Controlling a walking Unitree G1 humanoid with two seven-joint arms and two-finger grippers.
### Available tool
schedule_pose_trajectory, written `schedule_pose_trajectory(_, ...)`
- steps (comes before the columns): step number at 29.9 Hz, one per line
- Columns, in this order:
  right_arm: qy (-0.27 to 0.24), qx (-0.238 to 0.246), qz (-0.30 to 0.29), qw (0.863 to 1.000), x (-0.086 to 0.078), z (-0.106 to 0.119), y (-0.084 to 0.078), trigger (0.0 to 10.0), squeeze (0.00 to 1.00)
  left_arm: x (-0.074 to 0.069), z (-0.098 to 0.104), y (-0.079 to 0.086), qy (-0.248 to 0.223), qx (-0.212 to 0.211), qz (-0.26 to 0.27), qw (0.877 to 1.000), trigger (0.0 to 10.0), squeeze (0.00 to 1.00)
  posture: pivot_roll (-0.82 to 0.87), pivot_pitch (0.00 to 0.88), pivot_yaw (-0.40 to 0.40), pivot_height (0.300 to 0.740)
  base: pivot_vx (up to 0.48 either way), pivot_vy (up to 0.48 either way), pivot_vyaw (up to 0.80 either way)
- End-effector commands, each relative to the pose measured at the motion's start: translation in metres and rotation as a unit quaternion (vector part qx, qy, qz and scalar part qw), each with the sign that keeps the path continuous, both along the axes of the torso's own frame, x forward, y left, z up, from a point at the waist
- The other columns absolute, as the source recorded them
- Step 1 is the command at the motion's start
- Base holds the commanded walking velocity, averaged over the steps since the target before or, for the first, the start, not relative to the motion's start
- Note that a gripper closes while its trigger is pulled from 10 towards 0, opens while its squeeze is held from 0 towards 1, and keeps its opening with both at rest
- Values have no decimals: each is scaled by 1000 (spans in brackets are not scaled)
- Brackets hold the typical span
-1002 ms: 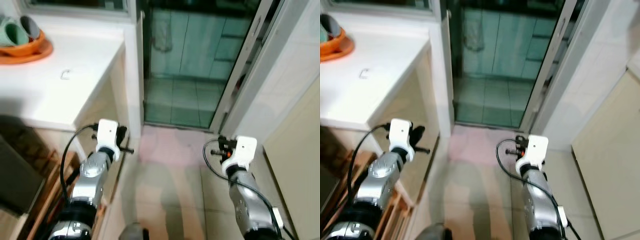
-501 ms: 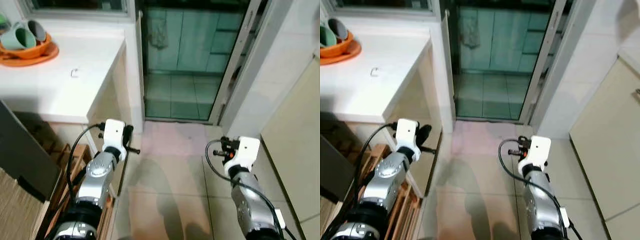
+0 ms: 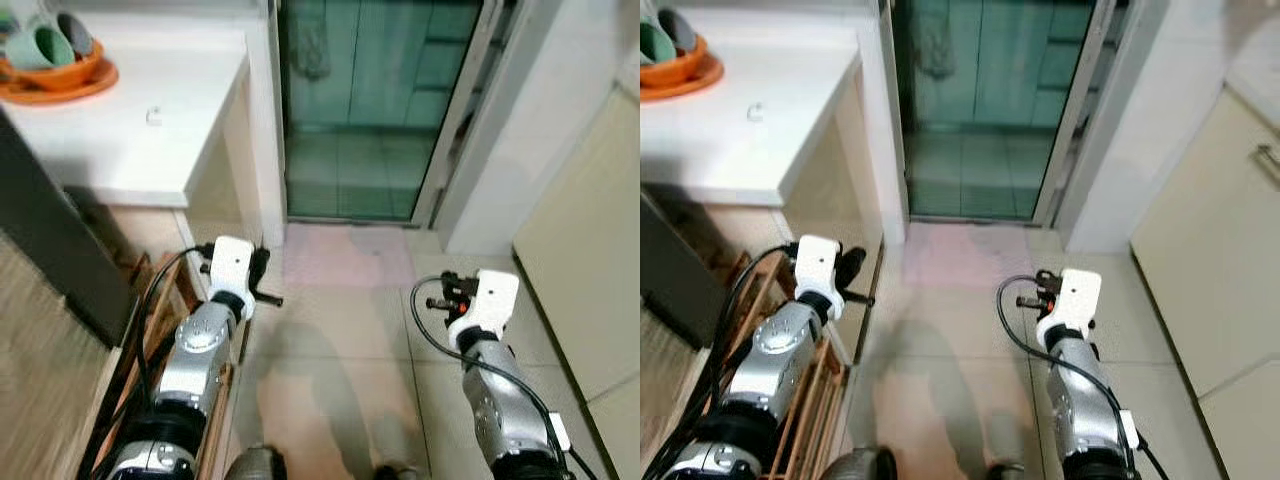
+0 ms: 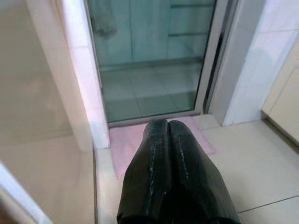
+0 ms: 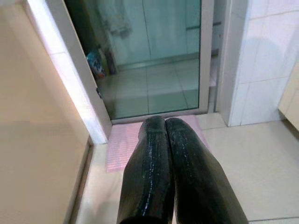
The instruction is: Restocking fridge
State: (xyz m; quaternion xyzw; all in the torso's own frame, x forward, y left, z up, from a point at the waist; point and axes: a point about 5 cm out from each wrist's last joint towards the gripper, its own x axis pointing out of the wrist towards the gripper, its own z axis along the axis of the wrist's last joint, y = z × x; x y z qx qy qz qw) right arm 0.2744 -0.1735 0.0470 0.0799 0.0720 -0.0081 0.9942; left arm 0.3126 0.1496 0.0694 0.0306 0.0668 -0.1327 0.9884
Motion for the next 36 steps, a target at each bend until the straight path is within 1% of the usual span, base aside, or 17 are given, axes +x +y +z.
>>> schedule_pose_trajectory(1,6,-2,-1,1000,0,-2,-2,10000,0,-1,-1,0,0,6,0,1000,10000,0,9,0,3,740,-274,0,0)
schedule_pose_trajectory(36,11,0,5,1000,-1,-6,-1,10000,0,-3,-1,-3,-10,11,-5,1000,10000,0,8,0,5,740,-269,0,0)
